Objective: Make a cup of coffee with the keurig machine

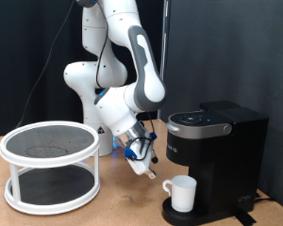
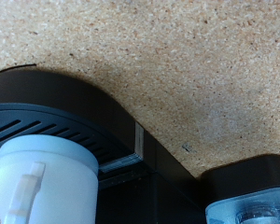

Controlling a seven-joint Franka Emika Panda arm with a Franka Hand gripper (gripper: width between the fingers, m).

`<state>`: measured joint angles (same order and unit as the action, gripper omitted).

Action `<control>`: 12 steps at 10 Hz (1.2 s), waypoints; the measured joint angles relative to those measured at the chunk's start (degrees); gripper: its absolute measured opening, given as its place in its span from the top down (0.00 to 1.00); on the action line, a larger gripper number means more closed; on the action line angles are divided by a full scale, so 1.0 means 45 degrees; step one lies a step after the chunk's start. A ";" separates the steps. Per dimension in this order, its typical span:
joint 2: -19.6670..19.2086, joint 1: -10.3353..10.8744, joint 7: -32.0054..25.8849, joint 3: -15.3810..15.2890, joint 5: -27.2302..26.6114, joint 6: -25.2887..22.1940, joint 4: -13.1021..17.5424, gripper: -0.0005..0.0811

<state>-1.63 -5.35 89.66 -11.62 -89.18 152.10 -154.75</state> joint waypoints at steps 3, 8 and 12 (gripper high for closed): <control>0.0304 -0.0038 0.0191 0.0004 0.0238 -0.1101 -0.0105 0.09; 0.2938 -0.0047 0.1544 0.0031 0.1053 -0.2916 -0.0995 0.09; 0.4991 -0.0047 0.2652 0.0304 0.1245 -0.4531 -0.1123 0.09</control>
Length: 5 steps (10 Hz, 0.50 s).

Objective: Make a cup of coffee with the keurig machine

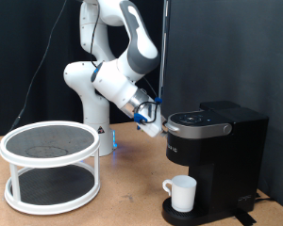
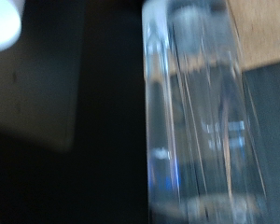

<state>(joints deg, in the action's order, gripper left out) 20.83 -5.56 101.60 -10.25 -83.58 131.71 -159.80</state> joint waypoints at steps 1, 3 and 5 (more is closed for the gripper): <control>0.0474 0.0001 0.0169 0.0108 0.0000 -0.0452 0.0010 0.09; 0.1391 0.0001 0.0559 0.0323 0.0027 -0.1298 0.0045 0.09; 0.2290 0.0001 0.1295 0.0459 0.0260 -0.1926 0.0113 0.09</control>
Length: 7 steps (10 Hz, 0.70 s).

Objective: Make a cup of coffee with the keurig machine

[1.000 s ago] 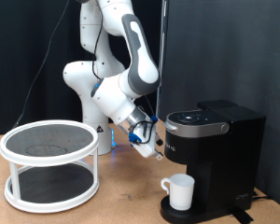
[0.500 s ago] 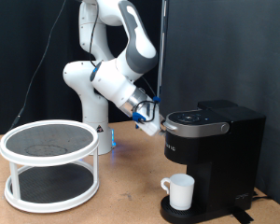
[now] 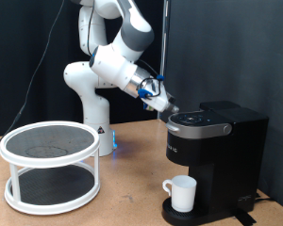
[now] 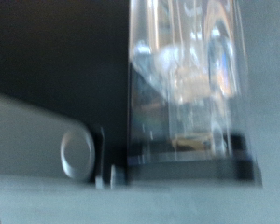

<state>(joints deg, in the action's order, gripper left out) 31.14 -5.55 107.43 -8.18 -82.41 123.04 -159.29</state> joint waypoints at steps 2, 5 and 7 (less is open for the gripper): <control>0.0889 -0.0002 0.1169 0.0024 0.0627 -0.0327 0.0129 0.09; 0.2205 -0.0005 0.3026 0.0039 0.1511 -0.0653 0.0391 0.09; 0.2560 -0.0009 0.3425 0.0046 0.1669 -0.0750 0.0336 0.09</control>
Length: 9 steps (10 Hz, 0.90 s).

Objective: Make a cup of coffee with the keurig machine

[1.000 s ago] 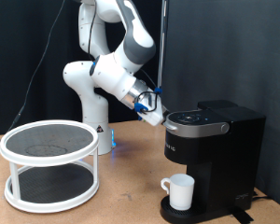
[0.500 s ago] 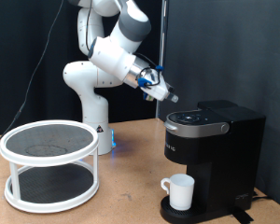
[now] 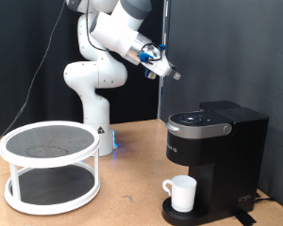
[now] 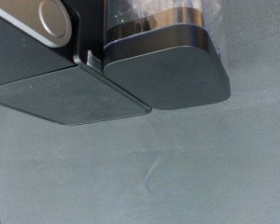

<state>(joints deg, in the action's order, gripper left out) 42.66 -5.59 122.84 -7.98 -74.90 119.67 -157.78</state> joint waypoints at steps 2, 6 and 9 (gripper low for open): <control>-0.0015 0.0002 -0.0105 -0.0004 -0.0450 0.0248 0.0402 0.09; -0.0187 -0.1170 0.2538 -0.1600 0.4559 0.1086 0.2361 0.09; -0.0797 -0.2524 0.3077 -0.3244 0.8416 0.1724 0.3730 0.09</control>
<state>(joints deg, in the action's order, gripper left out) 39.07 -16.95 136.68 -22.58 -37.03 127.43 -141.00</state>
